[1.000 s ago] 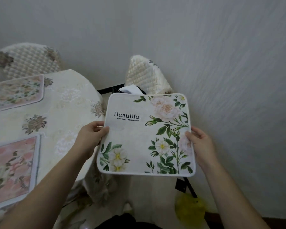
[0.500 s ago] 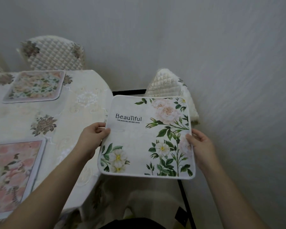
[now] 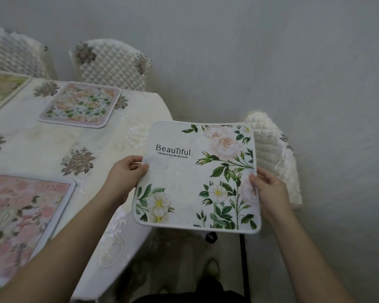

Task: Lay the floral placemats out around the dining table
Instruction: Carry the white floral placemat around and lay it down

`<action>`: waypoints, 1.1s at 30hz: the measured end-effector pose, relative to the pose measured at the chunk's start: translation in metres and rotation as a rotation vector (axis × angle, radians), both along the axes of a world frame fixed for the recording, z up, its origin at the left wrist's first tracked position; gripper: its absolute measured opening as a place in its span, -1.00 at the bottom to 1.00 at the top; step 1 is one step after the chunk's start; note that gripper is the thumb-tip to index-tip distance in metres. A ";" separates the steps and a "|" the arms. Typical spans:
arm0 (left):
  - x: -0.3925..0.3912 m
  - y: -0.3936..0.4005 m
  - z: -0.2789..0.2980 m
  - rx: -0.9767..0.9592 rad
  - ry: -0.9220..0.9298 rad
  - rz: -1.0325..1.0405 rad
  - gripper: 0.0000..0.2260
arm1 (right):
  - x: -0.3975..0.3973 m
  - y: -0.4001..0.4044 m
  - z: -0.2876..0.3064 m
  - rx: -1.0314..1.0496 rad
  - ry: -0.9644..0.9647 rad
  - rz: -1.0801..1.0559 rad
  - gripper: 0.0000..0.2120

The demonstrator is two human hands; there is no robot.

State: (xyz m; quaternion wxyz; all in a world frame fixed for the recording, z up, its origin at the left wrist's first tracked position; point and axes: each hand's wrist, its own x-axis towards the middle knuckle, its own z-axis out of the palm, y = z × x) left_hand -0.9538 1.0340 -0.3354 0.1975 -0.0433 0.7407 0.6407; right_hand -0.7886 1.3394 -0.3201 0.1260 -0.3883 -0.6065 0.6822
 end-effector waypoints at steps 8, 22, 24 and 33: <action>-0.015 0.015 -0.004 -0.030 -0.032 0.265 -0.92 | -0.100 0.045 -0.016 -0.052 -0.032 0.247 -0.73; 0.033 -0.018 -0.026 0.001 -0.128 0.684 -0.88 | -0.232 0.004 -0.034 0.011 -0.067 0.697 -0.75; 0.038 -0.028 -0.032 0.015 -0.138 0.722 -0.88 | -0.244 -0.013 -0.038 0.054 -0.073 0.747 -0.73; 0.049 -0.073 -0.062 0.094 -0.211 0.767 -0.78 | -0.294 -0.086 -0.049 0.312 -0.042 0.885 -0.76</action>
